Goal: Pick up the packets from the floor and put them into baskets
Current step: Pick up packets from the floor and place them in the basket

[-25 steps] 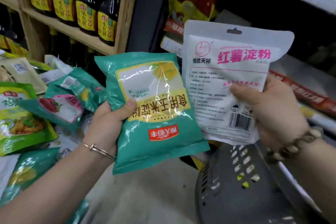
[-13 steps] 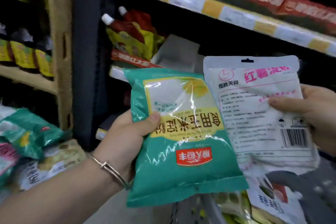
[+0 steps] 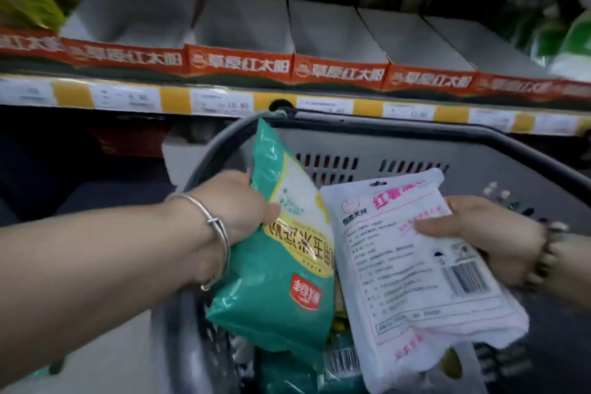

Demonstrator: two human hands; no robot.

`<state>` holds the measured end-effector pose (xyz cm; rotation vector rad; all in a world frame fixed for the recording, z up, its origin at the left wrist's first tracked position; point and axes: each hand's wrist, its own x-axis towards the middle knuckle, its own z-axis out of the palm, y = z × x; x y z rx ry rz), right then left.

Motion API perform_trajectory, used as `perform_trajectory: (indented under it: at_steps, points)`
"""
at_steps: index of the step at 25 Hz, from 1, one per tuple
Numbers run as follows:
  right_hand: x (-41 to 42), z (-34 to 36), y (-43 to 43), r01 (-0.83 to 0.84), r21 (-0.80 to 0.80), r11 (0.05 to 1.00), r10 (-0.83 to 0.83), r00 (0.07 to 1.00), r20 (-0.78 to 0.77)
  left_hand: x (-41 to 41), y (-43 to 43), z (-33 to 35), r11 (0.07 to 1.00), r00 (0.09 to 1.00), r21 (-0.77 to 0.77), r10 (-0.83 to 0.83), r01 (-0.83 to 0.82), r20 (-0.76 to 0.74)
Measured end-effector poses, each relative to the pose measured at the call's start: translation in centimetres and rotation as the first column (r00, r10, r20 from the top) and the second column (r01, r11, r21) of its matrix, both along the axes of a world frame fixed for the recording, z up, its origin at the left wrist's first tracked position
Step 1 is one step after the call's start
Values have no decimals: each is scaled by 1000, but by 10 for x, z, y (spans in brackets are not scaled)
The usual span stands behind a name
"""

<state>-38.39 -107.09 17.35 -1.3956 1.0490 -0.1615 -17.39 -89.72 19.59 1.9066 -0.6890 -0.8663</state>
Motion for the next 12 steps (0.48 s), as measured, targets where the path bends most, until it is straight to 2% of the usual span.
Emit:
perform_trajectory:
  at_steps: [3,5,7,9,12]
  points:
    - [-8,-30,3,-8,82,997,12,999,-53,-15,-13,-20,959,991,268,-112,88,76]
    - [-10,-44,8,-16,59,998,20,997,-77,-19,-17,-24,899,966,414,-218,145,135]
    - [-10,-53,10,-51,-9,999,49,993,-108,-18,-18,-25,858,937,480,-300,184,177]
    - [-13,-58,11,-91,-45,995,83,985,-152,-15,-14,-26,849,941,487,-307,204,141]
    - [-24,-59,8,-234,-109,966,197,942,-272,-13,-6,-25,792,900,545,-411,275,143]
